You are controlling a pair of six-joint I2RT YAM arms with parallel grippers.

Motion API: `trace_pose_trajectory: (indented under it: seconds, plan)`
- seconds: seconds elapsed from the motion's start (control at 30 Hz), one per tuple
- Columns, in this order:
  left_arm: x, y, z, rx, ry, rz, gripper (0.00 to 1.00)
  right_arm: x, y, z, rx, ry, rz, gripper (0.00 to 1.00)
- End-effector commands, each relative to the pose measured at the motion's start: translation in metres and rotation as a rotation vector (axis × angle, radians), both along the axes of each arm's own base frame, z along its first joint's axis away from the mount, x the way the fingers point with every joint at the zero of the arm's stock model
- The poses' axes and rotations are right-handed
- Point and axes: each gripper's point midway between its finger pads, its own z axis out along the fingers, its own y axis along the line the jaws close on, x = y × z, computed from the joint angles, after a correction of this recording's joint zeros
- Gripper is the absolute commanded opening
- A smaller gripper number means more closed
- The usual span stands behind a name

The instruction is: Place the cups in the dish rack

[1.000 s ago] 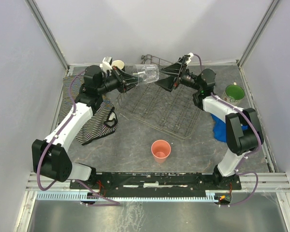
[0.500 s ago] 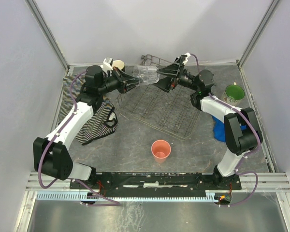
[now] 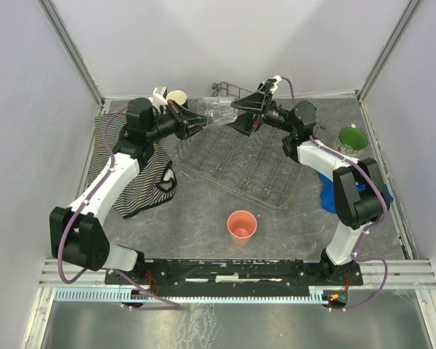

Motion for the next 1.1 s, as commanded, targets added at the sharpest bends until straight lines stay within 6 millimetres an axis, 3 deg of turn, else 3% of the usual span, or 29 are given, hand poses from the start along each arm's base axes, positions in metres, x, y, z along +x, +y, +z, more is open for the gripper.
trace_pose_trajectory:
  seconds: [0.0,0.27,0.4,0.7,0.9,0.97,1.07]
  plan:
    - [-0.011,-0.003,0.019,-0.025,-0.046,-0.036,0.03,-0.003,0.007,0.031,0.055,-0.109,-0.008,0.97]
    - [-0.013,-0.002,0.016,-0.027,-0.042,-0.034,0.03,0.003,0.008,0.026,0.059,-0.087,-0.039,0.93]
    - [-0.014,-0.002,0.014,-0.029,-0.039,-0.034,0.03,0.008,0.009,0.021,0.059,-0.069,-0.054,0.81]
    - [-0.013,0.000,0.006,-0.016,-0.029,-0.024,0.05,0.011,0.009,0.019,0.030,-0.072,-0.081,0.43]
    - [-0.006,0.009,-0.016,0.069,0.004,0.029,0.61,0.020,-0.002,0.004,-0.076,-0.072,-0.136,0.31]
    - [-0.003,0.014,-0.024,0.091,0.016,0.045,0.75,0.026,-0.010,-0.002,-0.111,-0.068,-0.163,0.30]
    - [0.002,0.024,-0.034,0.131,0.034,0.076,0.83,0.037,-0.022,-0.010,-0.160,-0.068,-0.194,0.30]
